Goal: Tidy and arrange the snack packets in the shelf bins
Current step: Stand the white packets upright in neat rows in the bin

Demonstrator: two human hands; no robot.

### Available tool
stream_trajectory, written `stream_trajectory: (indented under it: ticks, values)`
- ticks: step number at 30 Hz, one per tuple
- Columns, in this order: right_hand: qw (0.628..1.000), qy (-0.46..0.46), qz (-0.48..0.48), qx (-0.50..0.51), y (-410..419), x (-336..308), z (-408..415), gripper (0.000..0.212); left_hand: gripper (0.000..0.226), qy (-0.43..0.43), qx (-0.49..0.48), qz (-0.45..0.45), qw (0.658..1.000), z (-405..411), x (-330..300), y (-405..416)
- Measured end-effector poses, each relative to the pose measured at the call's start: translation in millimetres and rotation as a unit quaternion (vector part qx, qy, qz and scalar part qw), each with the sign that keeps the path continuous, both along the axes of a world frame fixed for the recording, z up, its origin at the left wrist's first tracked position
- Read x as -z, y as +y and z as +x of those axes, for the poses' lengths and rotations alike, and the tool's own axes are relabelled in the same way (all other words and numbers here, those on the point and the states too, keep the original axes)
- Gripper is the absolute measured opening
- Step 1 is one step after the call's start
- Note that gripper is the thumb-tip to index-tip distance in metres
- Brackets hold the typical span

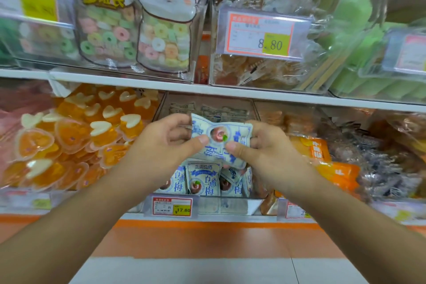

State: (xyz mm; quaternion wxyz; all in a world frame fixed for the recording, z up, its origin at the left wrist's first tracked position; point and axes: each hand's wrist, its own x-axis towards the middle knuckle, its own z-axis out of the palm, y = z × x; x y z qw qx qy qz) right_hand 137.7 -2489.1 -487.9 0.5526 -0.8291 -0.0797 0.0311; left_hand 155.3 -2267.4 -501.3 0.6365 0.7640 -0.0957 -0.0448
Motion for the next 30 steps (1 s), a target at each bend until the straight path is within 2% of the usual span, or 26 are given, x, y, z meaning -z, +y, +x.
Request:
stream_trajectory:
  ticks: [3,5,8,10,14,17,20,21,24,27,30]
  values:
    - [1.000,-0.002,-0.017,0.007,-6.0,1.7,0.5,0.016,0.041,-0.004,0.005,0.039,0.999,-4.1,-5.0,2.7]
    - [0.998,-0.022,-0.050,0.026,-8.8,2.0,4.4,0.010,0.033,0.015,0.019,0.114,0.993,-4.5,-2.9,6.7]
    - [0.988,-0.060,-0.140,0.031,-5.0,7.6,9.0,0.011,0.017,0.017,0.081,0.302,0.950,-3.5,5.0,13.5]
    - [0.974,-0.064,-0.213,0.031,0.4,12.8,11.6,0.013,0.017,0.014,0.085,0.368,0.926,-3.5,7.7,15.6]
    - [0.965,-0.045,-0.258,0.012,11.8,25.3,14.3,0.007,0.039,0.000,0.060,0.297,0.953,-2.1,13.3,12.2]
    - [0.957,-0.017,-0.288,-0.037,18.2,37.6,16.3,0.017,0.041,0.001,0.057,0.277,0.959,-0.4,17.8,13.2]
    - [0.959,0.007,-0.277,-0.056,18.8,43.7,15.0,0.003,0.023,-0.014,0.084,0.340,0.936,-0.5,20.6,13.5]
    - [0.962,0.010,-0.265,-0.059,17.5,44.9,14.3,0.004,0.016,-0.022,0.091,0.371,0.924,-1.4,20.6,12.3]
    - [0.961,-0.041,-0.271,-0.036,12.0,37.9,14.2,0.002,0.009,-0.060,0.081,0.455,0.885,-4.6,17.2,8.6]
    - [0.950,-0.112,-0.291,0.005,7.2,26.9,25.6,0.012,0.016,-0.091,0.061,0.476,0.873,-3.2,18.5,6.8]
    - [0.936,-0.142,-0.322,0.002,8.7,22.2,51.7,0.032,0.020,-0.109,0.064,0.458,0.880,-0.4,22.1,5.2]
